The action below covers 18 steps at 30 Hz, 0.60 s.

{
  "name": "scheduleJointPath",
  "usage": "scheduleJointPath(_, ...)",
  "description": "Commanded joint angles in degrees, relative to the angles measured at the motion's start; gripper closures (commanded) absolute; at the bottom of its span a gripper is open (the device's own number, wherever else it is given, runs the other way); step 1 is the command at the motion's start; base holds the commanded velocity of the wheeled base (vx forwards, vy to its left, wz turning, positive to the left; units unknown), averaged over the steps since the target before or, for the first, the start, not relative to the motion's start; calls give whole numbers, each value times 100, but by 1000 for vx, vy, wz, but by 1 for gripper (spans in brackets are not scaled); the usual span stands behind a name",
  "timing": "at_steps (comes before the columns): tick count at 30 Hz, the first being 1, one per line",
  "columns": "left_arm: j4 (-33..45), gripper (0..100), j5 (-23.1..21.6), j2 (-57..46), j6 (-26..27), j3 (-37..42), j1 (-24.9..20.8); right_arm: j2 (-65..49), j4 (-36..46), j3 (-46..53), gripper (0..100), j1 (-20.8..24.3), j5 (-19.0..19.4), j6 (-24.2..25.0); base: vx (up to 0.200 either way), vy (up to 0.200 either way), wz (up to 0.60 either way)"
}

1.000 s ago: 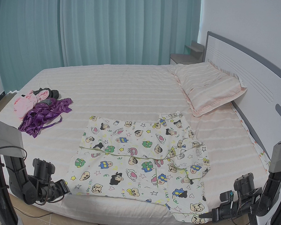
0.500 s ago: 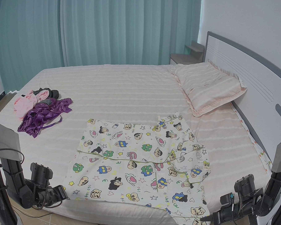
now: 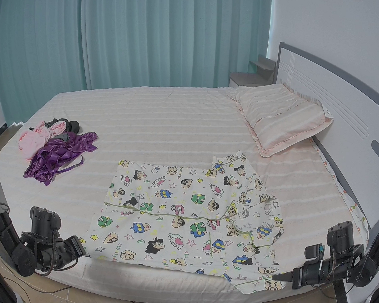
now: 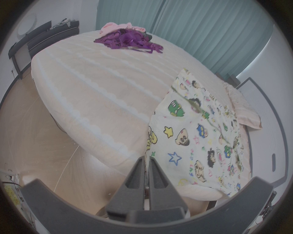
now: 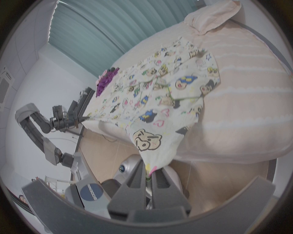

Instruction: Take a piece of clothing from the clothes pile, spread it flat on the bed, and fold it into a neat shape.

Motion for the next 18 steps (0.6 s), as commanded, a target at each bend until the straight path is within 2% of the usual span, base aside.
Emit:
scheduleJointPath(1, 1088, 100, -51, -1169, -364, -779, 13, -603, 4, -386, 100, -30, -84, 342, 0, 0, 0)
scheduleJointPath(2, 2134, 100, -192, -1442, -583, -1271, -13, -629, 4, -456, 100, -30, -190, 412, 0, 0, 0)
scheduleJointPath(3, 2775, 100, -350, -1547, -689, -1578, -22, -621, 4, -500, 100, -30, -234, 439, 0, 0, 0)
scheduleJointPath(4, 2960, 100, -403, -1573, -724, -1666, -22, -621, 4, -517, 100, -30, -243, 456, 0, 0, 0)
scheduleJointPath(5, 3900, 100, -675, -1670, -856, -2132, -13, -621, 4, -588, 100, -30, -251, 536, 0, 0, 0)
scheduleJointPath(6, 3900, 100, -675, -1670, -856, -2132, -13, -621, 4, -588, 100, -30, -251, 536, 0, 0, 0)
scheduleJointPath(7, 4937, 100, -965, -1679, -917, -2659, 22, -638, -5, -702, 100, -30, -260, 720, 0, 0, 0)
scheduleJointPath(12, 5922, 100, -1203, -1600, -900, -3134, 180, -647, 13, -772, 100, -47, -287, 922, 0, 0, 0)
scheduleJointPath(18, 6177, 100, -1194, -1204, -715, -3134, 250, -656, 74, -720, 100, -38, -287, 896, 0, 0, 0)
